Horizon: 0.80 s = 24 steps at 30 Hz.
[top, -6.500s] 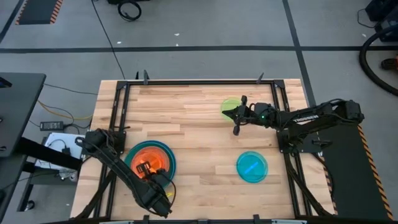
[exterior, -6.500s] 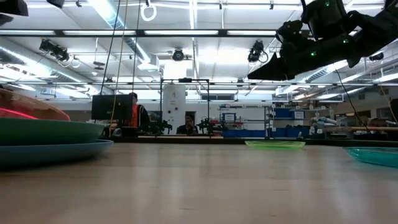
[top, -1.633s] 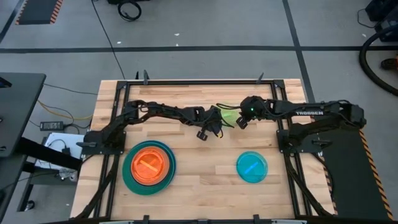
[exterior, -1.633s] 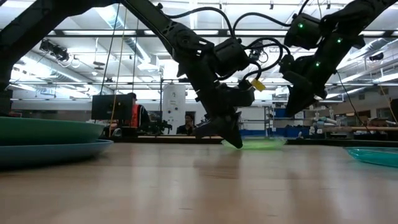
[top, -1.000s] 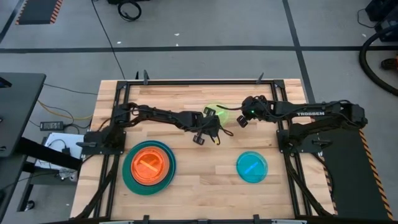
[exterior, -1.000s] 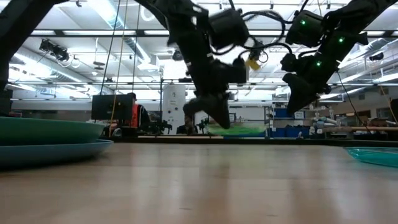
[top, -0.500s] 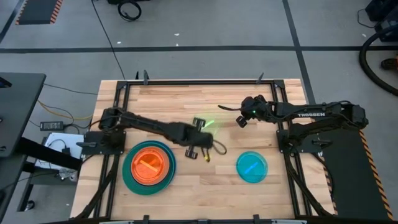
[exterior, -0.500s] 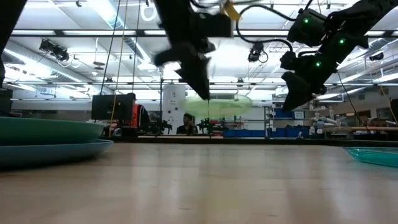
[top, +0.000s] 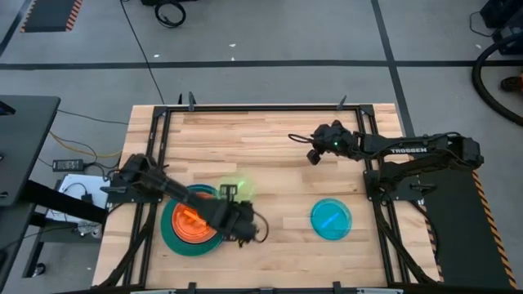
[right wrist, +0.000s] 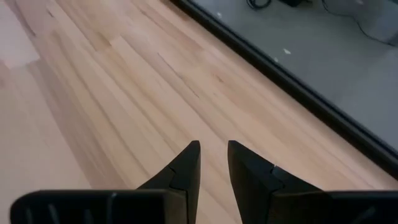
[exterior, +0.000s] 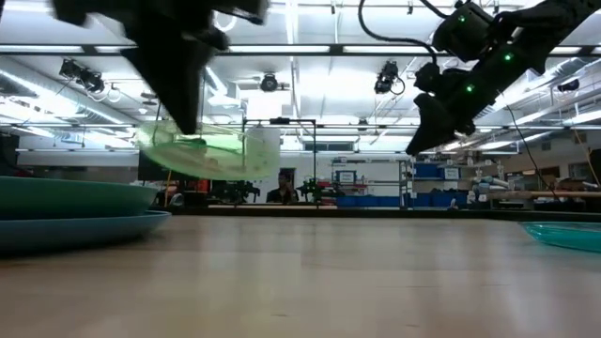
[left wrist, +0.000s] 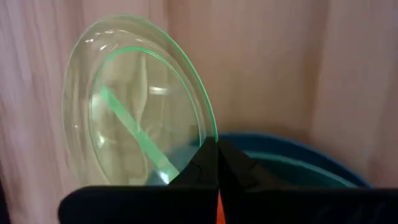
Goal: Stack plastic plates
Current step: Stack the light green plate on top of the light orange plate
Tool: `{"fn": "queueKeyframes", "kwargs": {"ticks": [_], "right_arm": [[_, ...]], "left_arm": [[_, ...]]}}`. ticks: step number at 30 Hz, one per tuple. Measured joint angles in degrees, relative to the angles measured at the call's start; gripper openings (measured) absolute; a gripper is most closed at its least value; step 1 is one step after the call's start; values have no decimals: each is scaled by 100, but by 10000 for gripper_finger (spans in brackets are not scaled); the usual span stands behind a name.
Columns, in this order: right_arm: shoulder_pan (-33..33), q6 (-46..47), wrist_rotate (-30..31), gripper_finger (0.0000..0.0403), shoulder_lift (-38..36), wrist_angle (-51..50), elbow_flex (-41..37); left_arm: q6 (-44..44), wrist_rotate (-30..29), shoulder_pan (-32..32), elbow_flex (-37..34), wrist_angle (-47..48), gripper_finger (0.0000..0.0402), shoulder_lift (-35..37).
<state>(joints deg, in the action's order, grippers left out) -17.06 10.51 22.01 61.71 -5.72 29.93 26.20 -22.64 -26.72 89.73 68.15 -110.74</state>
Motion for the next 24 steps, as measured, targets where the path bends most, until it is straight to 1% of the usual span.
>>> {"fn": "queueKeyframes", "kwargs": {"ticks": [7,12,15,18,24], "right_arm": [[-120,-181,-263,91,0,531,0],[-257,-327,-271,91,2,739,0],[-359,-434,-380,91,2,913,0],[-468,-519,-509,91,2,1163,0],[-693,-719,-751,91,2,1548,0]], "left_arm": [[1572,40,-785,0,414,3,28],[2750,532,-1267,0,538,3,28],[3468,832,-1542,0,557,3,28],[4134,974,-1769,0,683,4,28],[4928,982,-2037,0,1046,4,-9]]}}
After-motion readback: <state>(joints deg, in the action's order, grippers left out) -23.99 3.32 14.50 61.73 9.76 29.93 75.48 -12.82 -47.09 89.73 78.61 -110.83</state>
